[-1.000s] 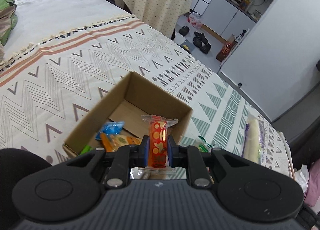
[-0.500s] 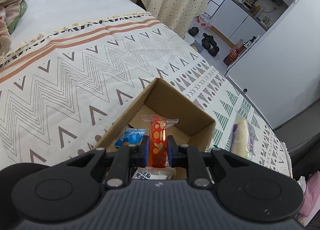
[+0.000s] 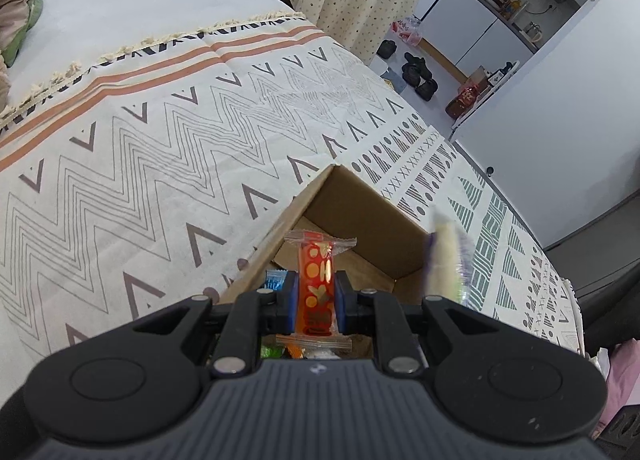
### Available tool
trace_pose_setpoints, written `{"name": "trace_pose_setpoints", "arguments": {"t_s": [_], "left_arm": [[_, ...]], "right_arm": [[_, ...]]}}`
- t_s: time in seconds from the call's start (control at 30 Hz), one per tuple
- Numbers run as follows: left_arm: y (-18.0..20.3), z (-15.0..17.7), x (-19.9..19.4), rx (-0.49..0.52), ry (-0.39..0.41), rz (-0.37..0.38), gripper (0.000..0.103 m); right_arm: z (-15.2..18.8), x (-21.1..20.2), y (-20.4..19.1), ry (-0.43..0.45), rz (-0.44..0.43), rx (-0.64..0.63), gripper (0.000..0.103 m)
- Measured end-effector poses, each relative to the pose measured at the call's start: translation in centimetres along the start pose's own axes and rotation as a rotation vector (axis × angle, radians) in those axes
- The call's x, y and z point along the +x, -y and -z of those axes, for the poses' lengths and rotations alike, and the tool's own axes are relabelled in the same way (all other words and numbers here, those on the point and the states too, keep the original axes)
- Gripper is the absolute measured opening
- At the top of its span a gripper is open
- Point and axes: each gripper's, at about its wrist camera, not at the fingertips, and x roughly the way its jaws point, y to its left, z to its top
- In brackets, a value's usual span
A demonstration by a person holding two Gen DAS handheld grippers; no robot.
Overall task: Organize snacks
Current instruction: 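Carry the red candy bar and white cake packet over the box with both grippers, then open both grippers over the box, dropping the red and white packets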
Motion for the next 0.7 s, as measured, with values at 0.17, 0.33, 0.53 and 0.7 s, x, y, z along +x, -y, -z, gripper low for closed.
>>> {"name": "trace_pose_setpoints", "arguments": {"t_s": [0.17,0.33,0.53,0.7], "left_arm": [[0.4,-0.5,0.4,0.014,-0.011,0.006,0.018],[1.2,-0.6,0.5,0.038,-0.008,0.019,0.020],[2.3,-0.7,0.3,0.058,-0.010,0.024,0.039],[2.6,-0.5,0.0,0.065,0.004,-0.024,0.055]], "right_arm": [[-0.1,1.1,-0.9,-0.027,0.015,-0.020,0.049],[-0.2,0.1,-0.5,-0.008,0.041,-0.019,0.064],[-0.6,-0.6,1.2,-0.028,0.082,0.017,0.067],[-0.9,-1.3,2.1,-0.035,0.093,0.027,0.068]]}}
